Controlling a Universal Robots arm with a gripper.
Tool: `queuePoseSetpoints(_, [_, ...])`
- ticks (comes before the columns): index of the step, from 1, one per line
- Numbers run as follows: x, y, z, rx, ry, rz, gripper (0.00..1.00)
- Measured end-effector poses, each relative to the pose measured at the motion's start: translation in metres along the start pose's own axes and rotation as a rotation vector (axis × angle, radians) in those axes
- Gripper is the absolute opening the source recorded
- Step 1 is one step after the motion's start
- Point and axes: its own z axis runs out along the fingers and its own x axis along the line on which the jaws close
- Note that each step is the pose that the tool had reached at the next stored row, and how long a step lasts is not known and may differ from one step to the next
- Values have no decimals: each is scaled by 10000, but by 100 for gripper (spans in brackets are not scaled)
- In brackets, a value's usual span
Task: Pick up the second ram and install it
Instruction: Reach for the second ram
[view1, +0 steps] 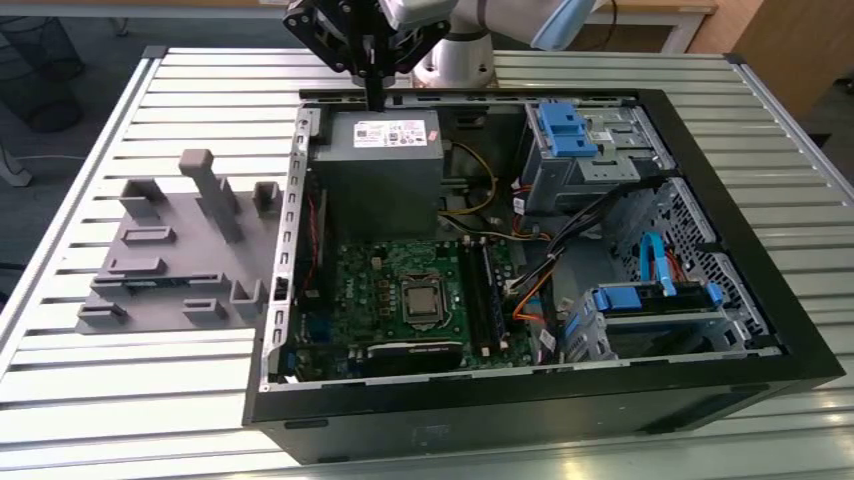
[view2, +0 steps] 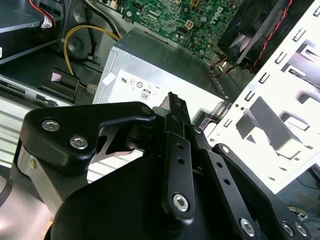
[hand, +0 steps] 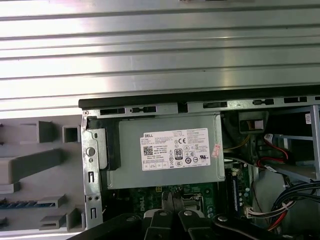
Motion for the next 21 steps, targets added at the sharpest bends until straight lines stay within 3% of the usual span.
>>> queuePoseSetpoints(21, [59,-5,0,0,1,0,11])
